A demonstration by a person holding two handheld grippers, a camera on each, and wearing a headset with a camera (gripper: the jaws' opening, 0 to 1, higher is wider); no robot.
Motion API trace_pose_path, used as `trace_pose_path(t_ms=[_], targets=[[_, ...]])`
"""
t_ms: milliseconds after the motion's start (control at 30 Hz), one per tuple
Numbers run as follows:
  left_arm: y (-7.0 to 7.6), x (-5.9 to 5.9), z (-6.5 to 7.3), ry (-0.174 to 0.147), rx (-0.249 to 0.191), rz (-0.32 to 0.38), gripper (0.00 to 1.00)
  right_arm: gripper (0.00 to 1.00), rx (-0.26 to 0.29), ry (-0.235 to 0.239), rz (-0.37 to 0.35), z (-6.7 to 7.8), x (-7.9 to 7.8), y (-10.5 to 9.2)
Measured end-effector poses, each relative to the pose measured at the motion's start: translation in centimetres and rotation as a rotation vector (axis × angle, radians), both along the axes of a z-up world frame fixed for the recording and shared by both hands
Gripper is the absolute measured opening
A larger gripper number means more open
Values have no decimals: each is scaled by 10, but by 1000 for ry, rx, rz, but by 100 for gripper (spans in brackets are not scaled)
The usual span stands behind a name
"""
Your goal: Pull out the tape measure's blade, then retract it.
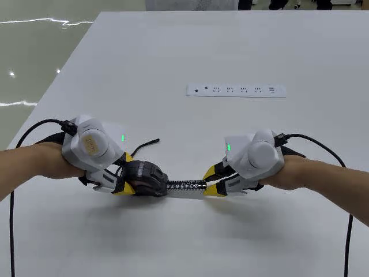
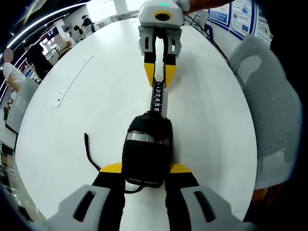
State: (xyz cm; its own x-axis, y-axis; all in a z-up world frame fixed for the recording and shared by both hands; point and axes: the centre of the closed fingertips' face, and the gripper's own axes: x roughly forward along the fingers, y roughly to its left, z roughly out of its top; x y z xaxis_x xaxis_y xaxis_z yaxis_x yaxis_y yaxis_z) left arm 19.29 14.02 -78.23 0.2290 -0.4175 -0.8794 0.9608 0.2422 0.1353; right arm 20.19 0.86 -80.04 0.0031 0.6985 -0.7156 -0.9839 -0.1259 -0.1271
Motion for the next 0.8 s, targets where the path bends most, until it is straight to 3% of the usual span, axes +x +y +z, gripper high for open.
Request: trace_pose_path(t_ms=[800], targets=[[4, 3, -3, 2, -2, 7, 27, 11, -1, 2, -5, 0, 1, -8]])
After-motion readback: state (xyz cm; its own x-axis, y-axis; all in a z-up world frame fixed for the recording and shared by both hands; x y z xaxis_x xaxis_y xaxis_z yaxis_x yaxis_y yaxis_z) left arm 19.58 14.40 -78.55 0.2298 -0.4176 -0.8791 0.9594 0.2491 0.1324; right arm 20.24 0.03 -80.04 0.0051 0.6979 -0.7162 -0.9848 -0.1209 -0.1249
